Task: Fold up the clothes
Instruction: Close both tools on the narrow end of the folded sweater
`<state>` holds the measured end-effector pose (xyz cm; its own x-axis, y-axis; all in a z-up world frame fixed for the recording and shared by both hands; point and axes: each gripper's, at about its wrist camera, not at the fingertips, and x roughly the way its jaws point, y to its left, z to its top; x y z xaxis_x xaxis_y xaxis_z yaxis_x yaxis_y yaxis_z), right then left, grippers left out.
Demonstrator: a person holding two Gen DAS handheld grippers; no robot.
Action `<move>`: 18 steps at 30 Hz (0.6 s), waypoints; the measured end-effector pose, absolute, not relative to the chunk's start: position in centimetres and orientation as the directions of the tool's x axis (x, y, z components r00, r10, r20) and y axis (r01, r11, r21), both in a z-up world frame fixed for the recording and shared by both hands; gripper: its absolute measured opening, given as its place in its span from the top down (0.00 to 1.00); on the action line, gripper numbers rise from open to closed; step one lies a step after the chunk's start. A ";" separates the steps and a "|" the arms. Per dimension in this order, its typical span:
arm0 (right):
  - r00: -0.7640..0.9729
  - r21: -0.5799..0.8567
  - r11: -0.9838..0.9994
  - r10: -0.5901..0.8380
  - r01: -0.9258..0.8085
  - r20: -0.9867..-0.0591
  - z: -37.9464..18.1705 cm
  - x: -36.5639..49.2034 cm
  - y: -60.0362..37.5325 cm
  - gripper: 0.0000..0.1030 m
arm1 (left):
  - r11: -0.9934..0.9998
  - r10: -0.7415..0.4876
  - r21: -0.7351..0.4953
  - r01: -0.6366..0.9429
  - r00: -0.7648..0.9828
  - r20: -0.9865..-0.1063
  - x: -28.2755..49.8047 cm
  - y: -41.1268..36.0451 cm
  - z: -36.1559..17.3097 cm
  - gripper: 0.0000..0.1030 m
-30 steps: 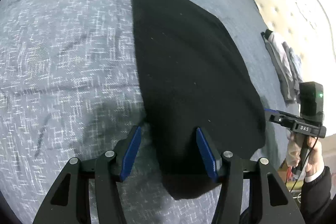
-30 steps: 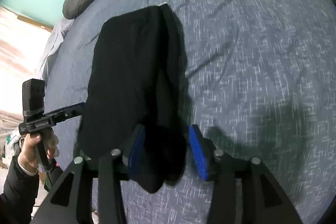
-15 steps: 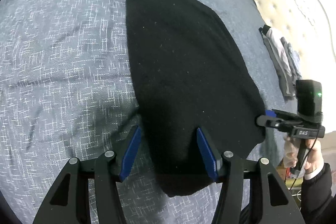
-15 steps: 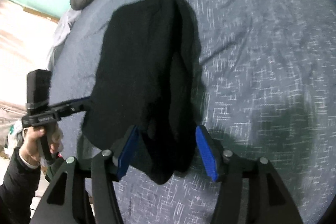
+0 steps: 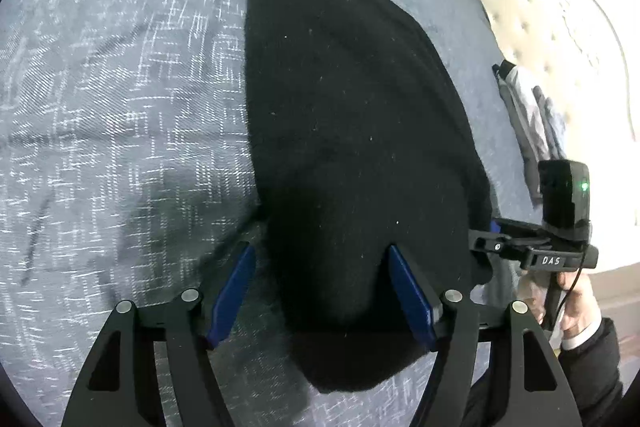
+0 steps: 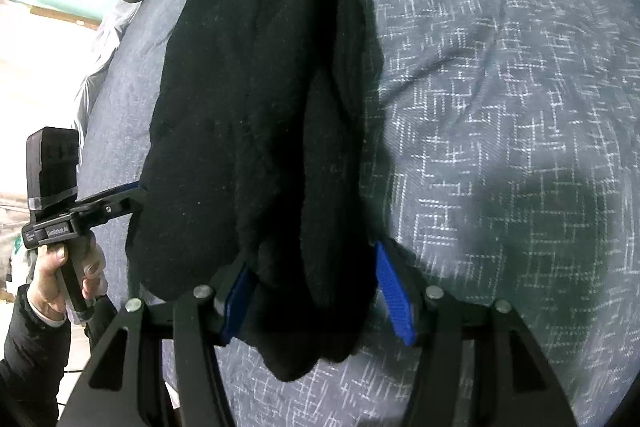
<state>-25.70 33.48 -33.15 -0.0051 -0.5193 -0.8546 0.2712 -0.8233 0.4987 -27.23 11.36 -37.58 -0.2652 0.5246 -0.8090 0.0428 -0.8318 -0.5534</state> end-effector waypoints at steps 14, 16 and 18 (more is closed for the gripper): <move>0.008 0.492 -0.824 -0.511 0.281 -0.859 -33.5 -25.8 33.0 0.42 | -0.834 0.514 -0.548 0.060 -0.275 -0.812 -28.9 13.1 -38.9 0.16; 0.007 0.490 -0.825 -0.509 0.281 -0.861 -33.5 -25.8 32.9 0.42 | -0.843 0.505 -0.536 0.046 -0.278 -0.817 -29.0 13.3 -38.7 0.16; 0.006 0.487 -0.827 -0.506 0.282 -0.863 -33.6 -25.8 32.8 0.42 | -0.850 0.495 -0.526 0.040 -0.282 -0.822 -29.1 13.4 -38.6 0.16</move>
<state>-25.76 32.80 -33.56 0.0056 -0.5060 -0.8625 0.2815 -0.8268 0.4869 -29.15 13.45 -38.64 -0.2820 0.4953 -0.8217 0.0396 -0.8497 -0.5257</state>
